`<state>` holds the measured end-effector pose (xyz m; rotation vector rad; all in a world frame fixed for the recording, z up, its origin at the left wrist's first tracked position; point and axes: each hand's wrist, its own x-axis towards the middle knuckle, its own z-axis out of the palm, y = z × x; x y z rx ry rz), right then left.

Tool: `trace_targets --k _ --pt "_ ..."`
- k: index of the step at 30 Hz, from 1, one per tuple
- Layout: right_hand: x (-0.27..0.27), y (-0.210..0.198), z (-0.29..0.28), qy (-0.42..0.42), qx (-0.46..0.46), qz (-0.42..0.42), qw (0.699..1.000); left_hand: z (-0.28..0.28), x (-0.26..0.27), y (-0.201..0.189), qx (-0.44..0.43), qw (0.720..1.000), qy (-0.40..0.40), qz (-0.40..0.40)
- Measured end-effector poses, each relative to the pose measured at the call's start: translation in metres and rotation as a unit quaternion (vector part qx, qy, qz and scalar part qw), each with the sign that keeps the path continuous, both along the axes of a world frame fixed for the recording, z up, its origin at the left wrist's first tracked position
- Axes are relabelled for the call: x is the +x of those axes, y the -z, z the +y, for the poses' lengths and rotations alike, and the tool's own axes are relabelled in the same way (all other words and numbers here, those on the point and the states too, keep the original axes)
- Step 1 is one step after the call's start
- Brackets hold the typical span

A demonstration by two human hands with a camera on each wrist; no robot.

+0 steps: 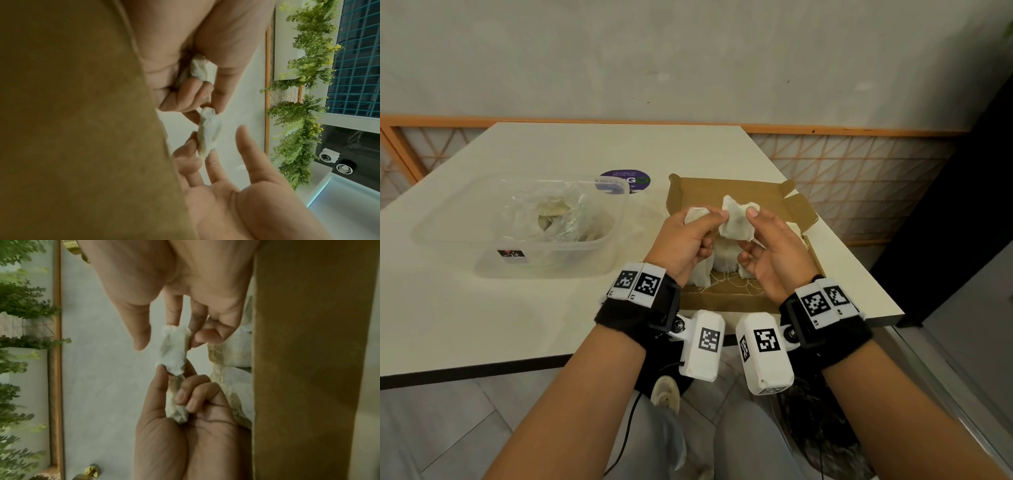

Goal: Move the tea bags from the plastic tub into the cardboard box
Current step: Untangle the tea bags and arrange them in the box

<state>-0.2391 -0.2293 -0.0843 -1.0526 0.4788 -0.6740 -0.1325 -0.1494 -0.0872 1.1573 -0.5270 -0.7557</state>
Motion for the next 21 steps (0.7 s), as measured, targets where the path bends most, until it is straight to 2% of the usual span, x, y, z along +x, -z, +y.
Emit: trace_targets --k 6,10,12,13,15,18,21 --pt "0.000 0.002 -0.001 0.023 -0.023 -0.008 0.999 0.000 -0.002 -0.001 0.011 1.000 0.023 -0.006" --pt "-0.003 0.000 -0.003 0.024 0.023 -0.064 0.997 -0.002 -0.003 0.001 0.011 1.000 -0.006 -0.009" --pt "-0.004 0.001 -0.002 0.029 0.018 -0.076 0.997 -0.002 -0.003 0.001 0.009 1.000 -0.014 -0.010" --pt "-0.005 0.001 -0.002 0.031 -0.001 -0.065 0.997 -0.002 -0.003 0.000 0.009 1.000 -0.014 -0.012" --pt "-0.008 -0.002 -0.003 0.048 -0.106 0.009 0.993 -0.001 -0.004 0.000 0.011 1.000 -0.010 -0.021" --pt "-0.013 -0.014 -0.007 0.037 -0.312 0.144 0.938 -0.001 -0.004 0.000 0.018 0.999 0.007 -0.041" --pt "-0.016 -0.036 -0.011 -0.014 -0.407 0.212 0.889 0.000 -0.004 -0.001 0.026 0.999 0.014 -0.041"
